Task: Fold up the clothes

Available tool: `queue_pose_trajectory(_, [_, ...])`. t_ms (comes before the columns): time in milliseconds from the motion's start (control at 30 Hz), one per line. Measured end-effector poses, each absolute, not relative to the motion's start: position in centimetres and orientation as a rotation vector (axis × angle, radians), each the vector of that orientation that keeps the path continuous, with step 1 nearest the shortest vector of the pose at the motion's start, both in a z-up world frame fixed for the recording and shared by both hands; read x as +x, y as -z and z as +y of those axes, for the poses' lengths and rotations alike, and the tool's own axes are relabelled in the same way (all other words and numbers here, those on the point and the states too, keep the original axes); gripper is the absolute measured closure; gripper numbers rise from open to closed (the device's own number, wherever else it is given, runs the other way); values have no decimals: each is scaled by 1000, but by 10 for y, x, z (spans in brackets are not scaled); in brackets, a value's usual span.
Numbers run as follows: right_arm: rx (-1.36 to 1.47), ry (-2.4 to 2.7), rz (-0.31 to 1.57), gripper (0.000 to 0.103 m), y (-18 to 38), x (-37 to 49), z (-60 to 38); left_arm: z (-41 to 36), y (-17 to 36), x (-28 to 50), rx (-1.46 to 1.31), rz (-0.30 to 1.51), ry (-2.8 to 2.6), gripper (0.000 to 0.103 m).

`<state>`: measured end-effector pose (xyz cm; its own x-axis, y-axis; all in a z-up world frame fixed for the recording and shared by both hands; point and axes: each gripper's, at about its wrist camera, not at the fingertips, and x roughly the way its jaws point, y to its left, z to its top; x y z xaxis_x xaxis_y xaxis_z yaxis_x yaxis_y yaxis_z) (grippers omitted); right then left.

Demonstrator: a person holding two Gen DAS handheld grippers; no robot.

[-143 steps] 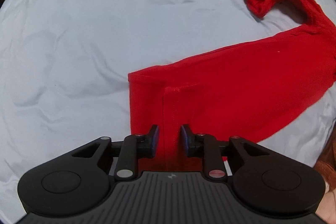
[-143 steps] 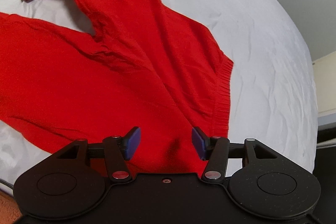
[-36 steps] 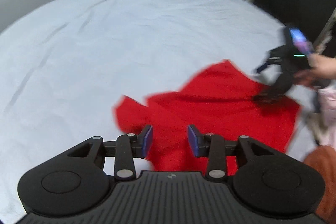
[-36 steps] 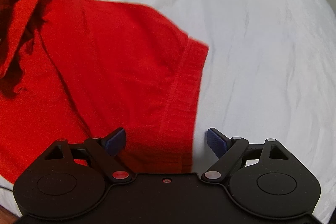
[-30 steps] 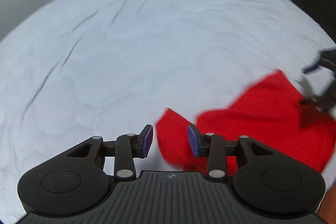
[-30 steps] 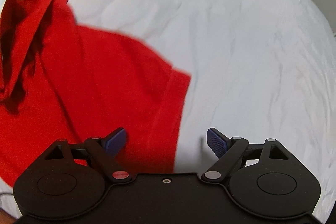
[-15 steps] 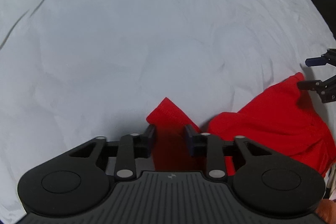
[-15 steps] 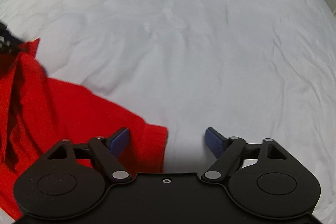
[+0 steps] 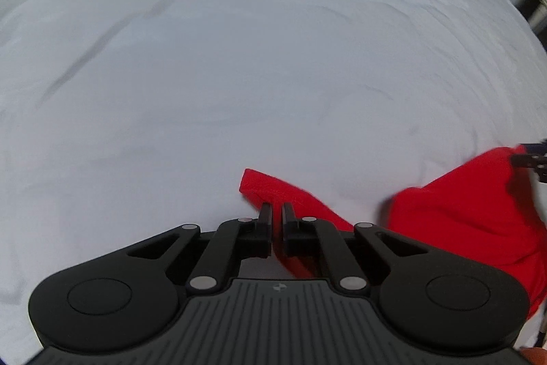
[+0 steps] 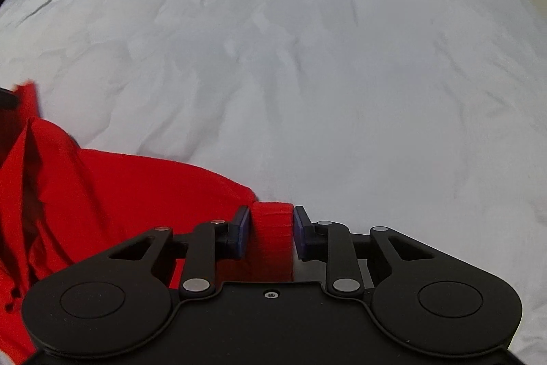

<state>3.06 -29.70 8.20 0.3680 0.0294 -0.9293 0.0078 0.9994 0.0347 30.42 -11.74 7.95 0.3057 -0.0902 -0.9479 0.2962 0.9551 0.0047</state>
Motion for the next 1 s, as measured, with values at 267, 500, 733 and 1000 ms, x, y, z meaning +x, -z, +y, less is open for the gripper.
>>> queue_pose_trajectory(267, [-43, 110, 1172, 80, -103, 15, -292, 2, -128, 284, 159, 1234, -54, 99])
queue_pose_trajectory(500, [-63, 194, 1149, 80, -104, 20, -281, 105, -152, 246, 125, 1249, -279, 99])
queue_pose_trajectory(733, [-74, 264, 1123, 80, -105, 27, -279, 185, -142, 228, 52, 1234, -423, 99])
queue_pose_trajectory(1000, [-109, 302, 1131, 80, -94, 40, -274, 195, -108, 241, 37, 1199, -395, 99])
